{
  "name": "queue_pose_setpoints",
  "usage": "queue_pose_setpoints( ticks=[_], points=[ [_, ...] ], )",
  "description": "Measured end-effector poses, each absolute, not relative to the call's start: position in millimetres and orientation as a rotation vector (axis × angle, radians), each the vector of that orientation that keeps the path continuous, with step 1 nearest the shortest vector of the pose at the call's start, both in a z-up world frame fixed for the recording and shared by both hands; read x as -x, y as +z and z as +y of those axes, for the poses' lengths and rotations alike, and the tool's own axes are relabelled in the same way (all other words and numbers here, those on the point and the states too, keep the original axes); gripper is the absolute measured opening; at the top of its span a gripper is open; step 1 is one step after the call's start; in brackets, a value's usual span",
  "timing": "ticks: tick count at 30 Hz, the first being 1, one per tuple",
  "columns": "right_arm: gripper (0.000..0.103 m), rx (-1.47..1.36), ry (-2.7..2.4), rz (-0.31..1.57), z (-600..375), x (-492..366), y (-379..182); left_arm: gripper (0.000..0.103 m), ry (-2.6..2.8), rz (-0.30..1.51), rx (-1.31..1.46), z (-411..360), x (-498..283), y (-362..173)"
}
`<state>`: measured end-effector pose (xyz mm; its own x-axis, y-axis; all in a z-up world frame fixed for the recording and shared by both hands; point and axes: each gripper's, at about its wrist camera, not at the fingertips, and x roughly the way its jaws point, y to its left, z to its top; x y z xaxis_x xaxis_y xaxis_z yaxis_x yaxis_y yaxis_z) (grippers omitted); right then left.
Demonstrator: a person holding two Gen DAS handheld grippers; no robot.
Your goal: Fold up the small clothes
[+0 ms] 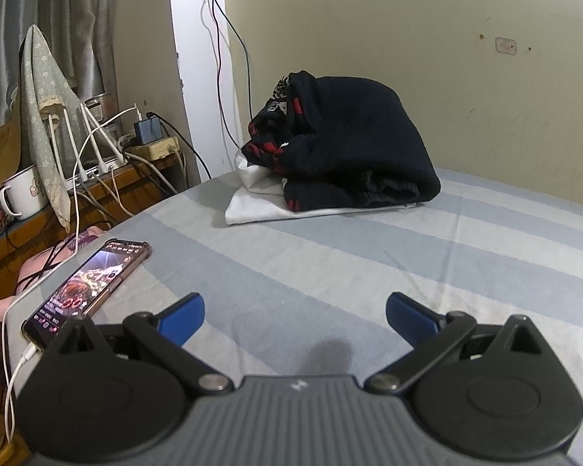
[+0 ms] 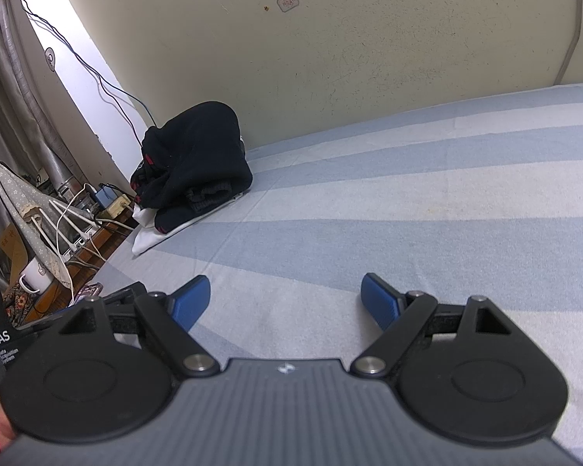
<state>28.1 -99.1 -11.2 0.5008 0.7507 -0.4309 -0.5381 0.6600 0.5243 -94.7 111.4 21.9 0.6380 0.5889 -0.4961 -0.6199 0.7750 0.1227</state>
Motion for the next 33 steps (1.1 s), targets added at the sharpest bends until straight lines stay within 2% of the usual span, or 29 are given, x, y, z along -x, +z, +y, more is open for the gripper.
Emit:
queue_pose_setpoints(
  ticks=[33],
  points=[
    [0.087, -0.344, 0.798, 0.685, -98.7, -28.7, -12.2, 0.103, 0.694, 0.565, 0.061, 113.3, 92.3, 20.7]
  ],
)
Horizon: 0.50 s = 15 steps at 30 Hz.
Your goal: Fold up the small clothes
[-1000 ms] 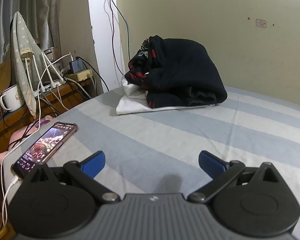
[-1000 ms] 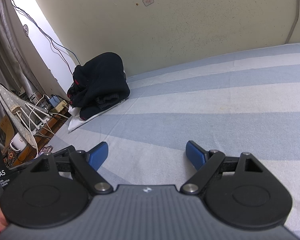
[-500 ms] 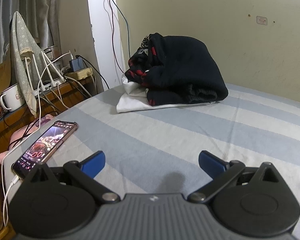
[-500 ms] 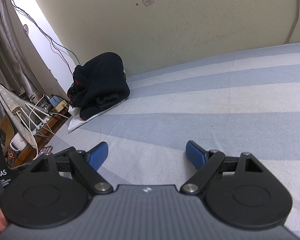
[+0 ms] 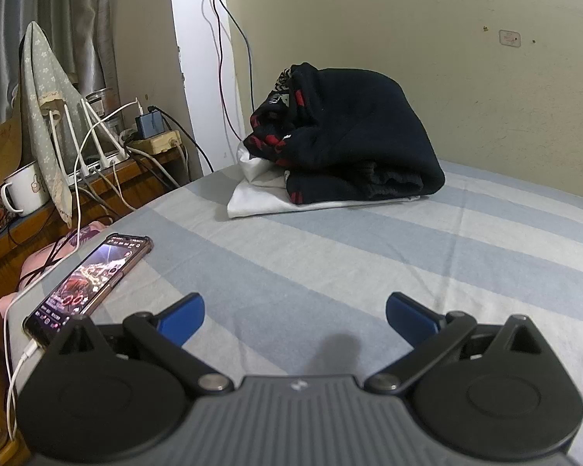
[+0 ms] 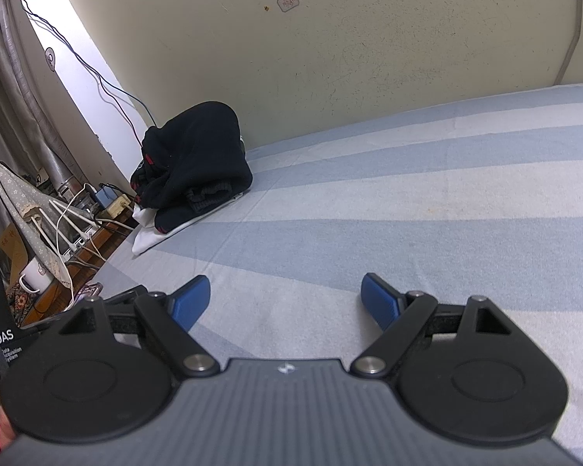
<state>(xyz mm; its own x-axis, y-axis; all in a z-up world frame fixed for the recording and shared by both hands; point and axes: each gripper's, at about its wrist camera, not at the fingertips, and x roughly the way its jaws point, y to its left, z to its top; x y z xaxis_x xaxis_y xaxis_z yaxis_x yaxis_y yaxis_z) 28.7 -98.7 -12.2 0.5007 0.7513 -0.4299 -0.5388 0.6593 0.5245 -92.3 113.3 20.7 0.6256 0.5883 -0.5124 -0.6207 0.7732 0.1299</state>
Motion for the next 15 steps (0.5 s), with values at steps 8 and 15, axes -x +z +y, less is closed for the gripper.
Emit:
queue_pose_setpoints(
  ticks=[8, 15],
  points=[
    [0.087, -0.344, 0.798, 0.685, -99.0, -28.7, -12.2, 0.103, 0.703, 0.571, 0.069, 115.7, 94.3, 19.4],
    [0.087, -0.344, 0.798, 0.685, -99.1, -28.6, -12.1, 0.103, 0.708, 0.578, 0.078, 117.1, 93.6, 19.3]
  ],
)
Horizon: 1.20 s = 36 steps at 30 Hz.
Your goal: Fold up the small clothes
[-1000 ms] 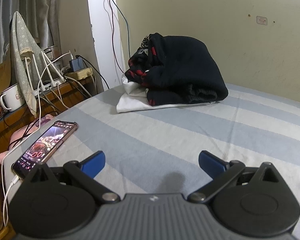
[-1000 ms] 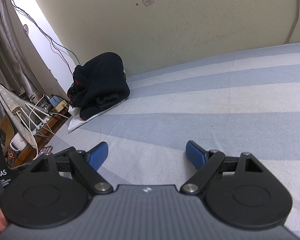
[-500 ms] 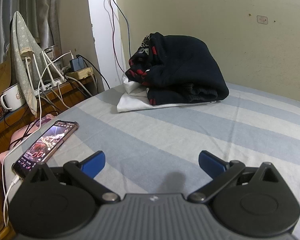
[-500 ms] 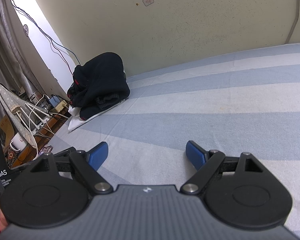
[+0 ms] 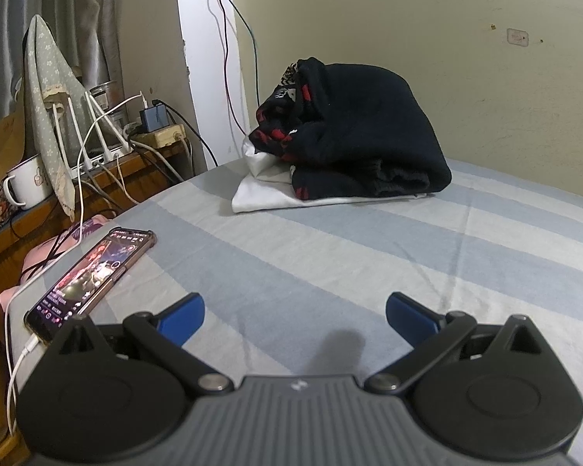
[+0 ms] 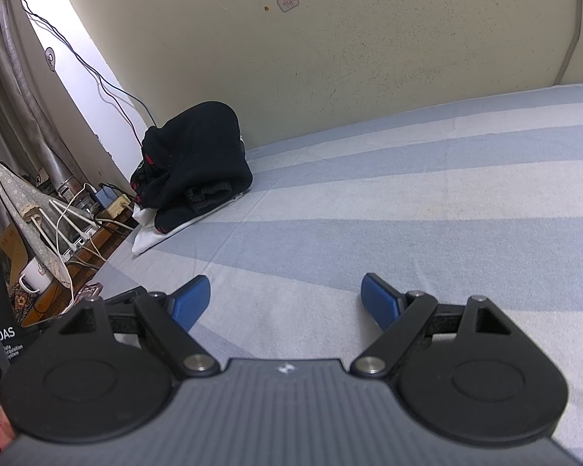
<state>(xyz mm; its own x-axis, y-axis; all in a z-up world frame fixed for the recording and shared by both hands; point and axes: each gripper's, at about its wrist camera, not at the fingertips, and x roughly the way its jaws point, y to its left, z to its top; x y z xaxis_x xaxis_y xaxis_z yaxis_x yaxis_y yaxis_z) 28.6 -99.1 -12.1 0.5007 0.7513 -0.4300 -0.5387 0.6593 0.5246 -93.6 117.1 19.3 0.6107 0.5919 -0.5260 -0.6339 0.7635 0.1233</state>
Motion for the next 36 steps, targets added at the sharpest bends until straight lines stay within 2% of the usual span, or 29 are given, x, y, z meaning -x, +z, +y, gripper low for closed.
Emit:
queue_pose_setpoints(
  ticks=[36],
  points=[
    [0.087, -0.344, 0.799, 0.686, -99.0, -28.6, -12.0, 0.103, 0.701, 0.591, 0.075, 117.1, 92.4, 17.9]
  ],
)
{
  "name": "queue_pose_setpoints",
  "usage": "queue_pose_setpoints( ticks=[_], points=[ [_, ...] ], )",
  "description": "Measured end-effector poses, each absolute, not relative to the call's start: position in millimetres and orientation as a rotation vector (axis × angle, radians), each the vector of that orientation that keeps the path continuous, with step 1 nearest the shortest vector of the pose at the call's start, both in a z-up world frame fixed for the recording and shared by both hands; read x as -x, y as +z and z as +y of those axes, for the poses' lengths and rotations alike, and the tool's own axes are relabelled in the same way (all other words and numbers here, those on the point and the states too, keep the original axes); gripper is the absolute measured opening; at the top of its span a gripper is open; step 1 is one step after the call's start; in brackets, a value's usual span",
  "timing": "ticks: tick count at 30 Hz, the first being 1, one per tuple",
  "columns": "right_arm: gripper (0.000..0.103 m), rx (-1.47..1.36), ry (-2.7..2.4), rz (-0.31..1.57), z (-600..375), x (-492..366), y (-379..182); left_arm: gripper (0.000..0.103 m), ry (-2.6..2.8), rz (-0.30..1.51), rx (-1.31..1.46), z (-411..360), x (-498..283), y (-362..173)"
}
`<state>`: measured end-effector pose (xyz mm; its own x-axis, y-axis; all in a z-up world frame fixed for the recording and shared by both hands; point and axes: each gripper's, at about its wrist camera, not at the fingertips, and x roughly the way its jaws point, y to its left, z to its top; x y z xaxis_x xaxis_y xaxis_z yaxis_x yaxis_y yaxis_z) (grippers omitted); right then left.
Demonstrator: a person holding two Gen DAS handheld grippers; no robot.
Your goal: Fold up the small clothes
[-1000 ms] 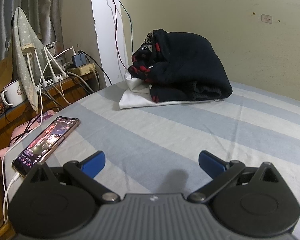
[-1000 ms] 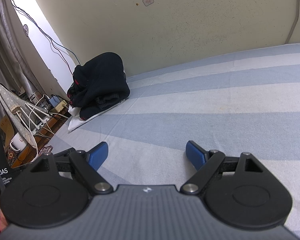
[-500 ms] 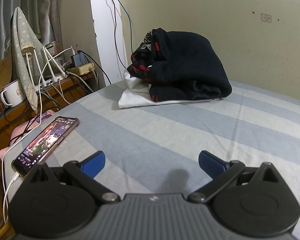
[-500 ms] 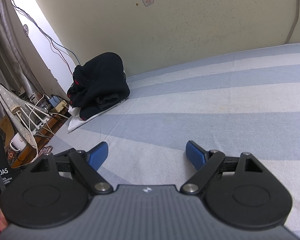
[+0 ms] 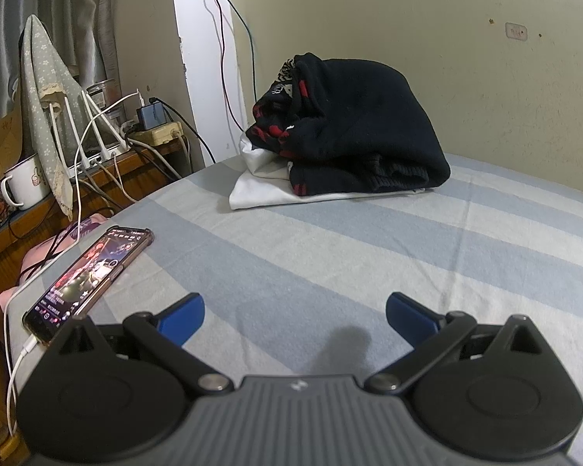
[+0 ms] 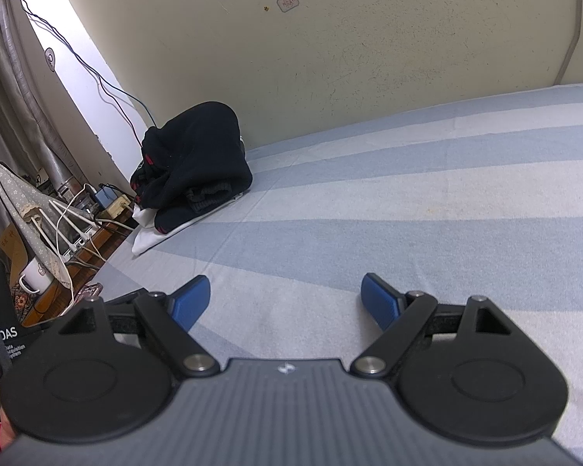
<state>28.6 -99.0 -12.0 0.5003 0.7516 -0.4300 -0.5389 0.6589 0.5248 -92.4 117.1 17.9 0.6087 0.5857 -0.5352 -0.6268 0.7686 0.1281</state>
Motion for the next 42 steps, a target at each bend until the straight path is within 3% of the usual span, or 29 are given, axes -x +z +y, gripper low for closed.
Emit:
queue_pose_setpoints(
  ticks=[42],
  points=[
    [0.087, -0.343, 0.800, 0.686, -99.4, -29.0, -12.0, 0.103, 0.642, 0.584, 0.076, 116.6, 90.2, 19.5]
  ],
)
